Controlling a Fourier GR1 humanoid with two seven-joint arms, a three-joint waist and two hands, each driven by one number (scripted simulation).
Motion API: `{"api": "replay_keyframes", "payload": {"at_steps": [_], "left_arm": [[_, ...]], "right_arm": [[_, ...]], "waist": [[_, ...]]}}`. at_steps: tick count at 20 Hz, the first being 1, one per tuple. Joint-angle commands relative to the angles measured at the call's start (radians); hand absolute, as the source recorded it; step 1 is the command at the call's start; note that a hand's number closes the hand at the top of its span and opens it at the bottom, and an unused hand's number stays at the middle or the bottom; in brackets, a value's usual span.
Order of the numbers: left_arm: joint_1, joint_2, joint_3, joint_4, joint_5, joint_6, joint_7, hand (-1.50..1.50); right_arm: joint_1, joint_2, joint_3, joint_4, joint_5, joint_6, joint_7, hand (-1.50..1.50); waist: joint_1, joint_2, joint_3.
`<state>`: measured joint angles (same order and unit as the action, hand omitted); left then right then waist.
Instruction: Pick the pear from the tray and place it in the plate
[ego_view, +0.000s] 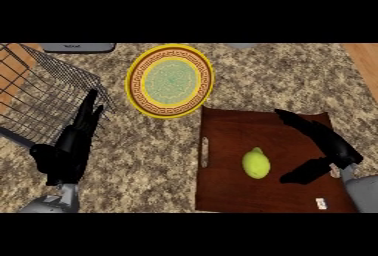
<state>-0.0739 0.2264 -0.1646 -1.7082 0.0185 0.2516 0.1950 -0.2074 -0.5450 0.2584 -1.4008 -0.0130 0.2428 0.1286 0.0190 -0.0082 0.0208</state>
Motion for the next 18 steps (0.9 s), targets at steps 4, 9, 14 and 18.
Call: {"api": "replay_keyframes", "payload": {"at_steps": [4, 9, 14, 18], "left_arm": [[0.043, 0.008, 0.024, 0.163, 0.015, -0.018, 0.056, 0.00], [0.074, -0.012, 0.006, 0.147, -0.002, -0.003, 0.048, 0.00], [0.091, -0.002, 0.018, 0.150, -0.005, -0.009, 0.040, 0.00], [0.015, -0.021, 0.018, 0.162, -0.017, 0.007, 0.098, 0.00]], "right_arm": [[-0.132, -0.043, 0.092, 0.062, -0.026, 0.233, 0.156, -1.50], [-0.169, -0.010, 0.129, 0.135, -0.030, 0.300, 0.204, -1.50], [-0.193, -0.006, 0.136, 0.179, -0.022, 0.339, 0.217, -1.50], [-0.237, 0.069, 0.159, 0.223, 0.007, 0.319, 0.223, -1.50]], "waist": [[0.010, 0.024, -0.023], [0.010, 0.021, -0.022], [0.000, 0.017, -0.021], [-0.004, 0.019, -0.020]]}}
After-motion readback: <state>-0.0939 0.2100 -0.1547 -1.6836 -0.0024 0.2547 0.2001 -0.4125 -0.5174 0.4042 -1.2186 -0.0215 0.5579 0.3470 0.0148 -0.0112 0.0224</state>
